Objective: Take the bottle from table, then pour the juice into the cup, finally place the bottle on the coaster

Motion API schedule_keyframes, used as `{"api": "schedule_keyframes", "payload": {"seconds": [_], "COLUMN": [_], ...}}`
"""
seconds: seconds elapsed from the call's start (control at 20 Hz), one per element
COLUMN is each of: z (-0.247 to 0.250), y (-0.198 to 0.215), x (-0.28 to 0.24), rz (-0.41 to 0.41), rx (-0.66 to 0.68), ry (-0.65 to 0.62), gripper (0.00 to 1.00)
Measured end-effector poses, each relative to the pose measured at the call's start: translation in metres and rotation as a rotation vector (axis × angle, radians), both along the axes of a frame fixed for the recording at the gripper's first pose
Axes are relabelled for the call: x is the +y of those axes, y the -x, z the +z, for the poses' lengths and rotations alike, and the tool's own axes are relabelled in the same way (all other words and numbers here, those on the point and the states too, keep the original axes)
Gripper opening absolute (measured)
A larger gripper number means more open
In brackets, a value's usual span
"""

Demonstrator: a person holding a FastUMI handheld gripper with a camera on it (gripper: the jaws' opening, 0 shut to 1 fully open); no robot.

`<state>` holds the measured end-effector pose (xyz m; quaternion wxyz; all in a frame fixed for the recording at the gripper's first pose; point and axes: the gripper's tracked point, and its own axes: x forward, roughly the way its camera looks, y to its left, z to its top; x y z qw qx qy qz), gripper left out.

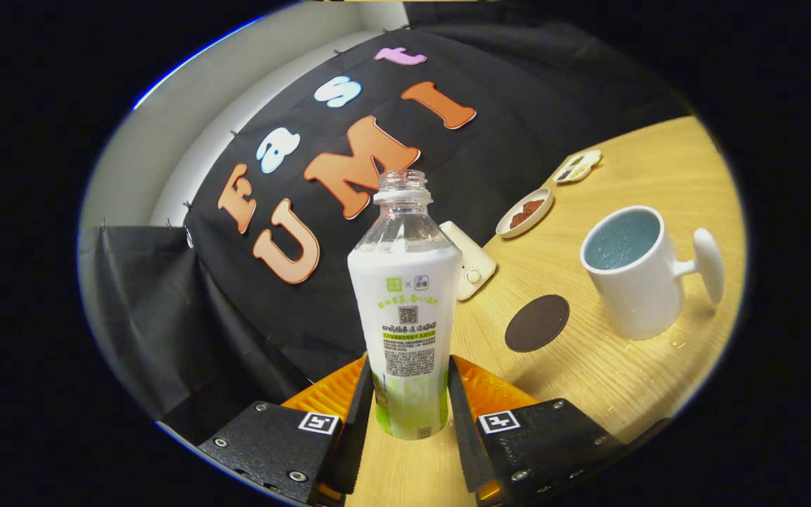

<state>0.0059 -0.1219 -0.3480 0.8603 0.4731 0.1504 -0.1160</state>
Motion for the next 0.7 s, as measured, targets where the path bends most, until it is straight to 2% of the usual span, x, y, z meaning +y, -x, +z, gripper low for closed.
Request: {"api": "schedule_keyframes", "payload": {"seconds": [0.4, 0.7], "z": [0.008, 0.017], "y": [0.003, 0.0], "x": [-0.009, -0.012], "rz": [-0.119, -0.174], "rx": [-0.104, -0.159], "ry": [-0.291, -0.459], "gripper": [0.57, 0.57]}}
